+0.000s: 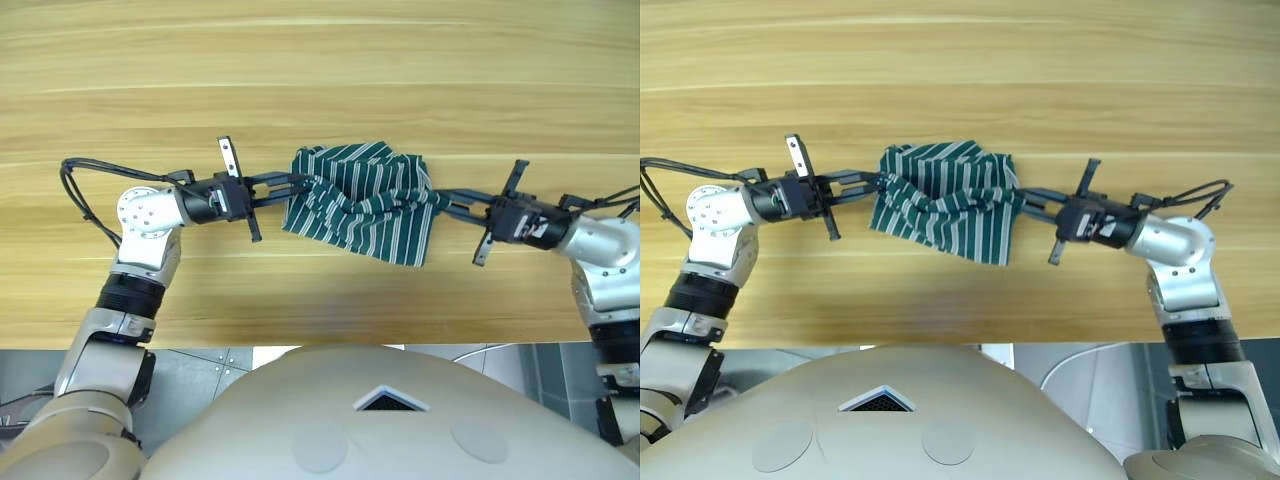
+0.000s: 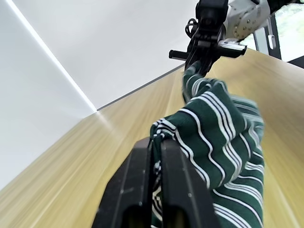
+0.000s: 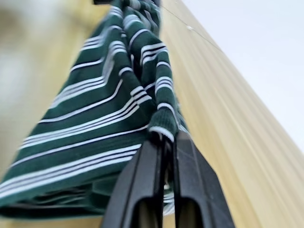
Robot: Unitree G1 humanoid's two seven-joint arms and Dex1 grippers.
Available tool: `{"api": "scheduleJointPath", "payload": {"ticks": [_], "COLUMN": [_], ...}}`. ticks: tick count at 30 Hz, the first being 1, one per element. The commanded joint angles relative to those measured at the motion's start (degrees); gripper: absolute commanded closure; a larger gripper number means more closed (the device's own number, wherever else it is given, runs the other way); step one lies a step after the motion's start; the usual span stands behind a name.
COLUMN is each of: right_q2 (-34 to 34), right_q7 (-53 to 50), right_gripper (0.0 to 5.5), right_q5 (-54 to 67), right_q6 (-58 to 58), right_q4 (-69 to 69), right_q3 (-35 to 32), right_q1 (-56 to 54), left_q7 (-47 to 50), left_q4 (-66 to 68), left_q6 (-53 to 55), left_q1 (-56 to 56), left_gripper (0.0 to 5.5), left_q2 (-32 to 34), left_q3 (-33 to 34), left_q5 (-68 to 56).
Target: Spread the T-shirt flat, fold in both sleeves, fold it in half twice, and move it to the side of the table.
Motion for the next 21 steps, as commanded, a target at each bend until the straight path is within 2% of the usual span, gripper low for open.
{"api": "scheduleJointPath", "payload": {"ticks": [1, 7, 21], "right_q2": [2.38, 5.18, 9.55], "right_q7": [-2.80, -9.25, -23.32], "right_gripper": [5.45, 5.45, 5.45], "right_q5": [-4.66, -14.80, -32.50], "right_q6": [1.58, 2.21, 1.06], "right_q4": [4.44, 14.21, 35.68], "right_q3": [0.28, 1.65, 8.34], "right_q1": [-4.60, -11.30, -22.50], "left_q7": [0.71, 4.01, 24.86], "left_q4": [2.96, 13.20, 51.76], "left_q6": [1.95, 2.11, 7.06], "left_q1": [-3.23, -8.76, -29.96], "left_gripper": [5.44, 5.44, 5.44], "left_q2": [-2.20, -5.07, -16.41], "left_q3": [2.12, 3.38, 2.19], "left_q5": [1.18, 7.87, 28.39]}}
